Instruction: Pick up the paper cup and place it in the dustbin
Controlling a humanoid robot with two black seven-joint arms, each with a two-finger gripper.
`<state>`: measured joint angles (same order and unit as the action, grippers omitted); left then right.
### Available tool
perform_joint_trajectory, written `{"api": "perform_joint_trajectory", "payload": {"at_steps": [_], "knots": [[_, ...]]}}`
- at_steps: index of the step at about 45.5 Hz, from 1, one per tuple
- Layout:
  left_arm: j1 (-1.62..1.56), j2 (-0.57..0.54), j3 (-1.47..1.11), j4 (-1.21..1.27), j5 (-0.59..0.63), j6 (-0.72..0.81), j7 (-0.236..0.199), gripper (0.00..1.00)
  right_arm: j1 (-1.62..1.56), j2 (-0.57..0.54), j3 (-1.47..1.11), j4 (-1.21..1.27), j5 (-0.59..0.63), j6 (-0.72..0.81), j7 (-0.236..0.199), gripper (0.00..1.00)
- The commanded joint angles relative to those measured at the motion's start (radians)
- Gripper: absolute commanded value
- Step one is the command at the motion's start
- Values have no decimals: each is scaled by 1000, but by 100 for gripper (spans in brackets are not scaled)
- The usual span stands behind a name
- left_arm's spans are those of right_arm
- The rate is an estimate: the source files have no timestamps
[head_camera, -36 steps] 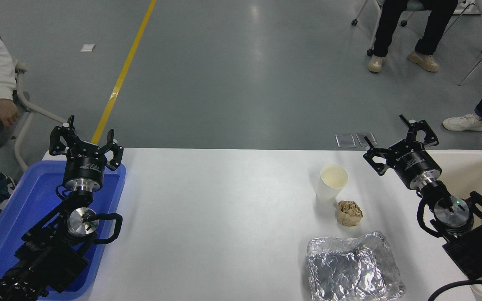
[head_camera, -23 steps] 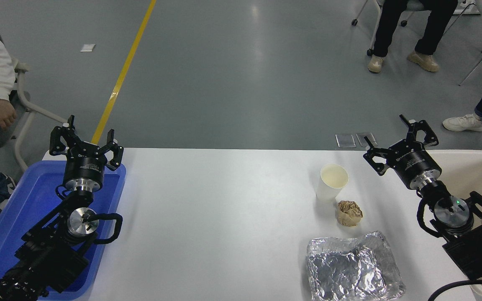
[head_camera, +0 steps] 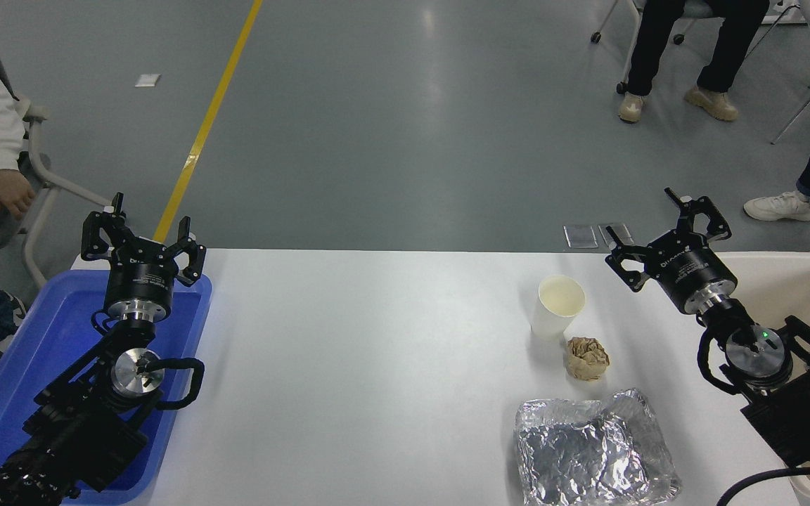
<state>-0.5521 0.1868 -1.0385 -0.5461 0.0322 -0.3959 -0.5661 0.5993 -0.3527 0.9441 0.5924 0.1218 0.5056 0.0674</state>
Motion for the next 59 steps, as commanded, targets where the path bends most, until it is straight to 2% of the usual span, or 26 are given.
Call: {"api": "perform_joint_trajectory", "payload": {"at_steps": [1, 13, 25, 31, 37, 46, 59], "knots": [[1, 0, 0, 0, 0, 0, 0, 99, 42, -96, -30, 49, -123, -2, -4, 100], [0, 2, 2, 0, 2, 0, 0, 99, 143, -296, -163, 153, -131, -21, -4, 100], [0, 2, 2, 0, 2, 0, 0, 99, 430, -506, -634, 263, -130, -16, -1, 100], [0, 2, 2, 0, 2, 0, 0, 99, 623, -565, -910, 331, -142, -7, -1, 100], [0, 2, 2, 0, 2, 0, 0, 99, 835, -563, -1197, 380, -217, -1, -1, 100], [1, 2, 2, 0, 2, 0, 0, 99, 1163, -505, -1611, 529, -336, 1, 2, 100], [1, 2, 2, 0, 2, 0, 0, 99, 1583, -359, -2012, 917, -458, 28, 2, 100]]}}
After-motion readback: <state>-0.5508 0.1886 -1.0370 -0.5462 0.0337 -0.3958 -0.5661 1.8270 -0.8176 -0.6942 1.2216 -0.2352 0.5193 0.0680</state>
